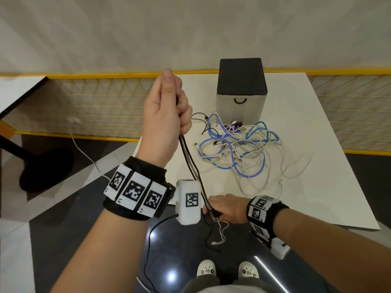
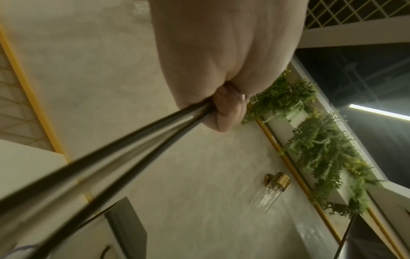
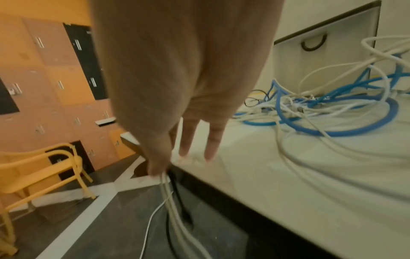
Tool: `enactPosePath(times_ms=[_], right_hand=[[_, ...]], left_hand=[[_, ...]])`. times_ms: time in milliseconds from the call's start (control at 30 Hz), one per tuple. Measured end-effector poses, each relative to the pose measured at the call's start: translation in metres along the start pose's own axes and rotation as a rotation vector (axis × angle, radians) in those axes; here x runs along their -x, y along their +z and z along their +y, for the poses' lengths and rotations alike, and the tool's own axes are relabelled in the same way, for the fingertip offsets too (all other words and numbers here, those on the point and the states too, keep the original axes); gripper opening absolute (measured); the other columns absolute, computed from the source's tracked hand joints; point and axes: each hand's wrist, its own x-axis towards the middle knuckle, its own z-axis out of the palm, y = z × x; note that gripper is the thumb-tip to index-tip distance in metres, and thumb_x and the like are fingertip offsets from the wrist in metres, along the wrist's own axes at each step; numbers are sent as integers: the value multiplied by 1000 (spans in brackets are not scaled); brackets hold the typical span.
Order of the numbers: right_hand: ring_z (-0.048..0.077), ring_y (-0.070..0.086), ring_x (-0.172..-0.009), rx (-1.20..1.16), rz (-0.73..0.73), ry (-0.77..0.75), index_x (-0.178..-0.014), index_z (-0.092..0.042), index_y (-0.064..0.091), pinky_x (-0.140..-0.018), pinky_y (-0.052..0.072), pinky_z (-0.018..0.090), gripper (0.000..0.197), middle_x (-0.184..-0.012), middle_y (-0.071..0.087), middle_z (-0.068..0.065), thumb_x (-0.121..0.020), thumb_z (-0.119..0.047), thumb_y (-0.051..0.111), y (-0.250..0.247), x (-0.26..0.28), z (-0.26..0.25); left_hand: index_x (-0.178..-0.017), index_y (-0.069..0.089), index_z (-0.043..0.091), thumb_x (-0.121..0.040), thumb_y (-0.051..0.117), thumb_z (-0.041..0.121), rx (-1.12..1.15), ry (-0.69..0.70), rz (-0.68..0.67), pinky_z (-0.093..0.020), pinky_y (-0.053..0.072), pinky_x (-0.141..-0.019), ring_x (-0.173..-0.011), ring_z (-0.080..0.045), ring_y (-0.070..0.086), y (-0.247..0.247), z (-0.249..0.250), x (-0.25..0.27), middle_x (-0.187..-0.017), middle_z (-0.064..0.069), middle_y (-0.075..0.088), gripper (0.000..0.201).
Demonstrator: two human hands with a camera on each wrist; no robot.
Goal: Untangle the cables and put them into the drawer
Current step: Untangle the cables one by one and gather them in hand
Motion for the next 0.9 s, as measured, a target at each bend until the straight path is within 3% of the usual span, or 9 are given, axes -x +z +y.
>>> enactPosePath(times_ms=[100, 233, 367, 467, 533, 633, 733, 833, 900], right_hand=[[30, 53, -104, 100, -125, 42, -149, -27, 18, -87, 50, 38, 89, -141, 18, -2, -78, 10, 56, -27, -4, 3], [23, 49, -92, 30, 82, 165, -146, -21, 27, -69, 45, 28, 77, -138, 24, 5, -80, 14, 47, -63, -24, 11], [28, 53, -105, -190, 294, 303, -149, -19, 18, -95, 46, 40, 72, -132, 37, 14, -86, 5, 44, -81, -60, 25], [29, 57, -97, -258, 324, 375, -152, -27, 4, -93, 49, 43, 80, -109, 53, 15, -88, -2, 45, -84, -86, 30], [33, 57, -108, -218, 297, 393, -152, -29, 3, -96, 47, 45, 81, -120, 56, 18, -87, -4, 45, -83, -98, 33], [34, 48, -126, -191, 273, 411, -150, -24, 20, -105, 40, 43, 69, -139, 48, 17, -88, -7, 45, -81, -110, 34], [30, 48, -126, -310, 344, 406, -138, -17, 44, -106, 38, 35, 45, -140, 48, 13, -93, -13, 44, -76, -115, 35], [26, 60, -104, -466, 600, 353, -110, -12, 64, -84, 42, 27, 23, -110, 66, 9, -94, -24, 52, -76, -110, 27], [23, 62, -86, -552, 745, 306, -90, -13, 68, -75, 42, 27, 13, -87, 67, 5, -89, -24, 62, -80, -101, 18]], left_hand=[[-78, 37, 19, -108, 26, 34, -82, -48, -51, -15, 17, -40, -42, -5, 18, -5, -14, -3, -57, 9, 26, 36], [-77, 39, 20, -107, 29, 37, -175, -156, -51, -18, 17, -40, -45, -7, 19, -15, -38, -1, -57, 8, 27, 36], [-74, 39, 20, -107, 31, 38, -223, -261, -21, -19, 18, -41, -47, -10, 19, -23, -61, 2, -60, 4, 27, 38], [-71, 38, 21, -107, 33, 37, -210, -332, 26, -18, 16, -40, -46, -9, 18, -26, -73, 3, -60, 3, 26, 40], [-71, 38, 21, -107, 33, 38, -206, -358, 52, -19, 15, -41, -47, -10, 18, -29, -77, 3, -61, 2, 25, 40], [-72, 38, 21, -107, 33, 38, -208, -366, 62, -20, 13, -42, -48, -11, 17, -37, -77, 2, -63, -1, 23, 39], [-73, 37, 19, -107, 33, 38, -210, -376, 82, -23, 11, -44, -49, -11, 16, -46, -76, 1, -63, -1, 21, 39], [-74, 37, 19, -106, 38, 37, -195, -379, 111, -24, 10, -45, -48, -11, 16, -55, -77, 1, -61, 1, 22, 37], [-73, 43, 18, -104, 46, 34, -201, -361, 141, -22, 14, -42, -46, -10, 18, -60, -81, 1, -57, 5, 25, 35]])
